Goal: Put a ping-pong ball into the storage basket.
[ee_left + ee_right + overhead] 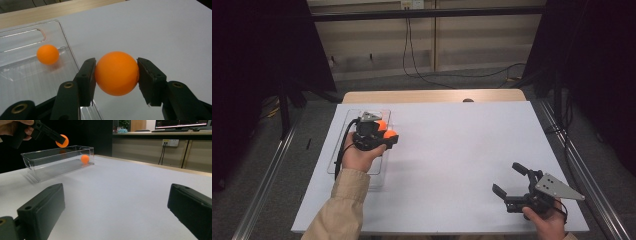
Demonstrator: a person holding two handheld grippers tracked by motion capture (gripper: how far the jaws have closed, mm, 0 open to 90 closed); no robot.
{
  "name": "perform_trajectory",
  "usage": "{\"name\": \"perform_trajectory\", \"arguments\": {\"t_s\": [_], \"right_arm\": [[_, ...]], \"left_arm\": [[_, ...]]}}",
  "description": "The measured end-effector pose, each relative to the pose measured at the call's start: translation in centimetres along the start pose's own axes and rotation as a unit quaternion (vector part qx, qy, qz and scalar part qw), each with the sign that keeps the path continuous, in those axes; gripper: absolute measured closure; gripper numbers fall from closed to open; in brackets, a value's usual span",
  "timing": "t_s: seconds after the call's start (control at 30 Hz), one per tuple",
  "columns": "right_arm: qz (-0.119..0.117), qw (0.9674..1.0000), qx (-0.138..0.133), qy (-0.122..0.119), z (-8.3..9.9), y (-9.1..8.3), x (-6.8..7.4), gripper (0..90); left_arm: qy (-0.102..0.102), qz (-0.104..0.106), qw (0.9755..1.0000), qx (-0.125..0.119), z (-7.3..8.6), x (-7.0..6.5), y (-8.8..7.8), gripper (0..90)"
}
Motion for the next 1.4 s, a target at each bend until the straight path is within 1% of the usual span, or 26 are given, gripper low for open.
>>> {"name": "perform_trajectory", "arguments": {"t_s": [0.03, 0.07, 0.1, 0.17, 0.2, 0.3, 0.37, 0.43, 0.5, 0.53, 0.57, 0.6, 0.77, 0.8, 0.9, 0.93, 1.0, 1.03, 1.07, 1.1, 1.17, 1.2, 1.27, 1.33, 1.37, 1.4], "right_arm": [[0.000, 1.0000, 0.000, 0.000, 0.0, 0.0, 0.0, 0.6], [0.000, 1.0000, 0.001, 0.000, 0.0, 0.0, 0.0, 0.6], [0.000, 1.0000, 0.001, 0.000, 0.0, 0.0, 0.0, 0.6], [0.000, 1.0000, 0.001, 0.001, 0.0, 0.0, 0.0, 0.6], [0.001, 1.0000, 0.000, -0.001, 0.0, 0.0, 0.0, 0.6], [0.001, 1.0000, 0.000, -0.001, 0.0, 0.0, 0.0, 0.6], [0.001, 1.0000, 0.000, -0.001, 0.0, 0.0, 0.0, 0.6], [0.000, 1.0000, 0.000, 0.000, 0.0, 0.0, 0.0, 0.6], [0.000, 1.0000, 0.000, 0.000, 0.0, 0.0, 0.0, 0.6], [0.000, 1.0000, 0.000, 0.000, 0.0, 0.0, 0.0, 0.6], [0.000, 1.0000, 0.000, 0.000, 0.0, 0.0, 0.0, 0.6], [0.000, 1.0000, 0.000, 0.000, 0.0, 0.0, 0.0, 0.6], [0.000, 1.0000, 0.000, 0.000, 0.0, 0.0, 0.0, 0.6], [0.000, 1.0000, 0.000, 0.000, 0.0, 0.0, 0.0, 0.6], [0.000, 1.0000, 0.000, 0.001, 0.0, 0.0, 0.0, 0.6], [0.000, 1.0000, 0.000, 0.000, 0.0, 0.0, 0.0, 0.6], [0.000, 1.0000, 0.001, 0.001, 0.0, 0.0, 0.0, 0.6], [0.000, 1.0000, 0.001, 0.001, 0.0, 0.1, 0.0, 0.6], [0.000, 1.0000, 0.001, 0.000, 0.0, 0.1, 0.0, 0.6], [-0.001, 1.0000, 0.001, -0.001, 0.0, 0.1, 0.0, 0.6], [-0.001, 1.0000, 0.000, 0.000, 0.0, 0.1, 0.0, 0.6], [-0.001, 1.0000, 0.000, 0.000, 0.0, 0.1, 0.0, 0.6], [-0.001, 1.0000, 0.000, -0.001, 0.0, 0.1, 0.0, 0.6], [-0.002, 1.0000, 0.001, 0.000, 0.0, 0.1, 0.0, 0.6], [-0.001, 1.0000, 0.000, 0.000, 0.0, 0.1, 0.0, 0.6], [-0.002, 1.0000, 0.003, -0.001, 0.1, 0.1, 0.0, 0.6]], "left_arm": [[0.000, 0.000, 1.0000, 0.000, 0.0, 0.0, 0.0, 51.1], [-0.008, -0.002, 1.0000, -0.002, 0.0, 0.0, 0.0, 51.1], [-0.010, 0.001, 0.9999, -0.002, 0.0, 0.0, 0.0, 51.1], [-0.008, -0.001, 1.0000, -0.003, 0.0, 0.1, 0.0, 51.1], [-0.001, -0.001, 1.0000, 0.000, 0.0, 0.2, -0.1, 51.1], [-0.002, -0.005, 1.0000, 0.001, 0.1, 0.4, -0.1, 51.1], [-0.015, -0.004, 0.9999, -0.005, 0.0, 0.3, -0.1, 51.1], [-0.004, -0.008, 1.0000, 0.002, 0.2, 0.6, -0.2, 51.1], [-0.005, -0.008, 1.0000, 0.001, 0.2, 0.7, -0.2, 51.1], [-0.016, -0.007, 0.9998, -0.004, 0.1, 0.6, -0.2, 51.1], [-0.017, -0.006, 0.9998, -0.005, 0.1, 0.6, -0.2, 51.1], [-0.005, -0.007, 1.0000, 0.000, 0.2, 0.8, -0.3, 51.1], [-0.003, -0.010, 0.9999, 0.001, 0.2, 1.0, -0.4, 51.1], [-0.015, -0.012, 0.9998, -0.003, 0.1, 0.9, -0.4, 51.1], [-0.017, -0.010, 0.9998, -0.003, 0.2, 1.0, -0.4, 51.1], [-0.005, -0.011, 0.9999, 0.002, 0.3, 1.2, -0.5, 51.1], [-0.005, -0.010, 0.9999, 0.001, 0.3, 1.3, -0.5, 51.1], [-0.005, -0.015, 0.9999, 0.002, 0.3, 1.4, -0.5, 51.1], [-0.015, -0.016, 0.9998, -0.003, 0.3, 1.3, -0.5, 51.1], [-0.015, -0.018, 0.9997, -0.002, 0.3, 1.4, -0.5, 51.1], [-0.011, -0.014, 0.9998, 0.001, 0.5, 1.5, -0.6, 51.1], [-0.017, -0.016, 0.9997, -0.001, 0.5, 1.6, -0.6, 51.1], [-0.013, -0.019, 0.9997, 0.003, 0.6, 1.8, -0.7, 51.1], [-0.021, -0.022, 0.9995, 0.000, 0.6, 1.8, -0.7, 51.1], [-0.011, -0.023, 0.9997, 0.004, 0.7, 2.1, -0.8, 51.1], [-0.014, -0.024, 0.9996, 0.000, 0.7, 2.1, -0.7, 51.1]]}}
Point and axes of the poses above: each handheld gripper's, and its own axes: y roughly forward along the jaws, z roughly out of its underside, x roughly to its left, the point moved 7 cm from there along y, roughly forward along the jaws, and after that the axes turned 15 degrees about -z, right-handed, at the moved point
